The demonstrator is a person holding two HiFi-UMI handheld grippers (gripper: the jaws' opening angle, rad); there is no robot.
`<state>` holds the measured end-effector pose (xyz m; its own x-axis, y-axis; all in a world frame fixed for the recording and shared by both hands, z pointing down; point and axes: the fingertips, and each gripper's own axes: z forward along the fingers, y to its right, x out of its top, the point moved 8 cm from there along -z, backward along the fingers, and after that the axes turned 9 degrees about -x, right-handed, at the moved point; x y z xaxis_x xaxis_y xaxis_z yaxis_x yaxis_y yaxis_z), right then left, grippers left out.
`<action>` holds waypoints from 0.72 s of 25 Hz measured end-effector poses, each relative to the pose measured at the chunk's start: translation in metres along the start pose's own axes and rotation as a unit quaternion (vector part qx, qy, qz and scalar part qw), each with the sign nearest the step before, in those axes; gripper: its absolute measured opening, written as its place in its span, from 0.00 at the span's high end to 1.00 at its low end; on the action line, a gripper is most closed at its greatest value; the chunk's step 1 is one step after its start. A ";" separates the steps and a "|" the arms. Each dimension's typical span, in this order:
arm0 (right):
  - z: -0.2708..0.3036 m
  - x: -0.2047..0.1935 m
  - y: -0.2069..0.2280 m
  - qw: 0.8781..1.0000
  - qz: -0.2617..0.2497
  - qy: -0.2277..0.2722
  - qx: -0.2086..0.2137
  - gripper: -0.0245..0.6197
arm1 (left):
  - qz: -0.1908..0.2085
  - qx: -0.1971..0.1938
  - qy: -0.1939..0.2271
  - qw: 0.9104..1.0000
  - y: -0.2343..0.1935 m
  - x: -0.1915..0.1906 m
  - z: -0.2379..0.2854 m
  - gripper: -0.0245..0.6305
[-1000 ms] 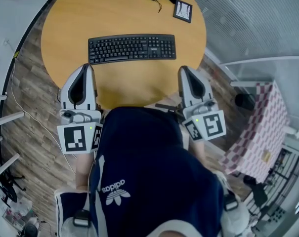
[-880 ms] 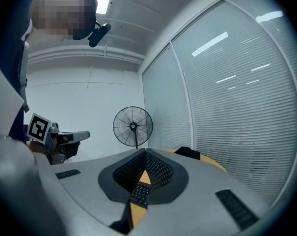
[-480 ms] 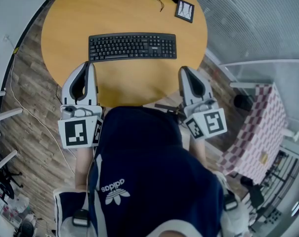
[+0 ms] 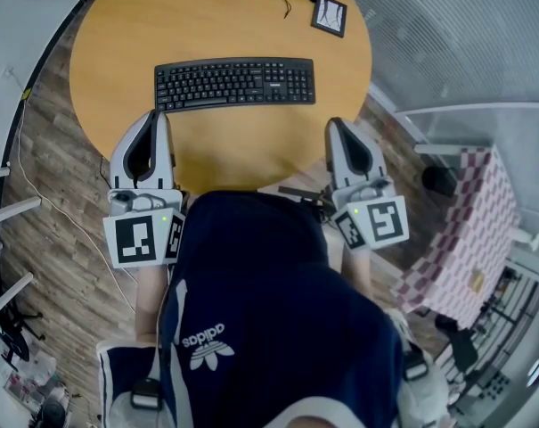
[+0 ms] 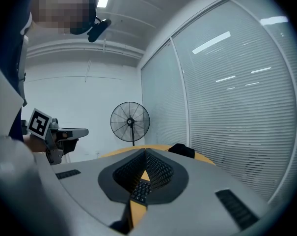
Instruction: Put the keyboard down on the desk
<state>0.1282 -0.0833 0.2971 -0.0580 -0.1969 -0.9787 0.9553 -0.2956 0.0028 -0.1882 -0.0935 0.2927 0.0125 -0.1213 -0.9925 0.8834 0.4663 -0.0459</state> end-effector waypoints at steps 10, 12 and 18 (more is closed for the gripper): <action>0.000 -0.004 0.003 1.000 0.002 -0.007 -0.003 0.96 | -0.012 -0.009 -0.011 1.000 0.000 -0.003 0.007 0.96; 0.001 -0.004 0.003 1.000 0.002 -0.008 -0.003 0.96 | -0.012 -0.008 -0.011 1.000 -0.001 -0.003 0.008 0.96; 0.002 -0.005 0.002 1.000 -0.001 -0.011 -0.004 0.96 | -0.012 -0.006 -0.012 1.000 -0.003 -0.004 0.006 0.96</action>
<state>0.1297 -0.0847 0.3020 -0.0660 -0.2170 -0.9739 0.9574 -0.2888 -0.0005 -0.1880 -0.1001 0.2975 0.0020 -0.1531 -0.9882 0.8780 0.4732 -0.0715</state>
